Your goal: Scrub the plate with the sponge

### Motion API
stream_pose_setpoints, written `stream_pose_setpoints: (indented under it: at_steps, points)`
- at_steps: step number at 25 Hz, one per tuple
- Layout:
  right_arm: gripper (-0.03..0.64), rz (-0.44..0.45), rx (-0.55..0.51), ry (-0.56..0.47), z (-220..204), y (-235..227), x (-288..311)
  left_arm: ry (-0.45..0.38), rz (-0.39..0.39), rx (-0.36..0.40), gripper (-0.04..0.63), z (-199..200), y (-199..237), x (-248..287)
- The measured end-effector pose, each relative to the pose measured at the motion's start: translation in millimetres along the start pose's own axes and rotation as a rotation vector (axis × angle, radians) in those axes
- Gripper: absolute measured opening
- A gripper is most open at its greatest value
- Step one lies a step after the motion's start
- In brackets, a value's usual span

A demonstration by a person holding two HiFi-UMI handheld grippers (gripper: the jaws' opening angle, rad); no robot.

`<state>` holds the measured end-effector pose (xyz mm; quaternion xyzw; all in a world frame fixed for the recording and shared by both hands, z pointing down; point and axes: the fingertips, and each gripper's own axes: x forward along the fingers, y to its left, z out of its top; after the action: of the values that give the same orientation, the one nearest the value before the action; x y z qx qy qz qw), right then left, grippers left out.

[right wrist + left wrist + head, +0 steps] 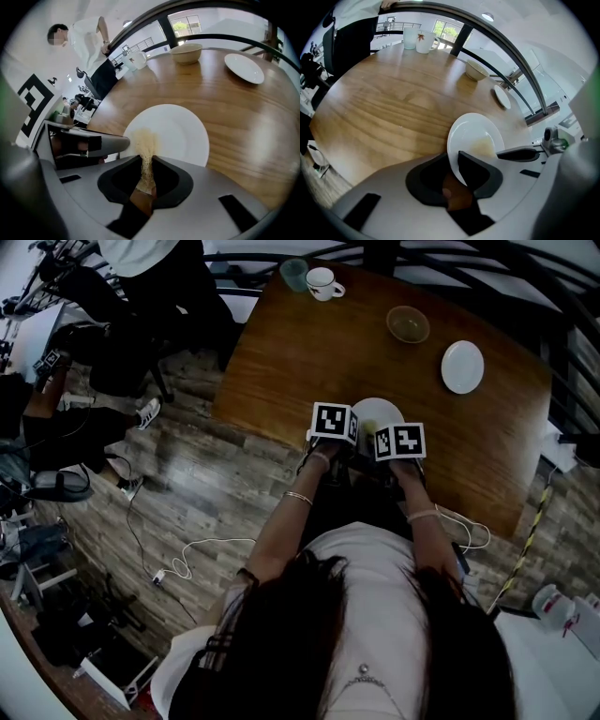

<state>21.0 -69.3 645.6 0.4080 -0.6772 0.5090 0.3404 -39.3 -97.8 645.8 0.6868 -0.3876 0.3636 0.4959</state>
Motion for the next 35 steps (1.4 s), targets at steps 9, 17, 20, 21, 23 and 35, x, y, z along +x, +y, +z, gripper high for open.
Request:
stream_pose_setpoints:
  at_steps: [9,17,20,21,23,35]
  points:
    - [0.081,-0.165,0.010,-0.043,0,-56,-36,-0.008,0.006,-0.019,0.086,1,2,1]
    - [0.081,-0.012,-0.164,0.041,-20,27,3,-0.014,0.022,-0.024,0.077,1,5,3]
    - [0.081,-0.004,-0.178,0.030,-21,30,5,-0.010,0.025,-0.014,0.077,1,6,2]
    - [0.081,-0.013,-0.162,0.028,-20,23,3,-0.008,0.016,-0.017,0.077,1,6,2]
    - [0.081,-0.042,-0.122,0.019,-19,3,-4,0.001,0.000,-0.023,0.080,1,5,2]
    - [0.081,-0.089,-0.114,0.034,-22,-11,-23,-0.018,0.020,-0.044,0.081,2,5,4]
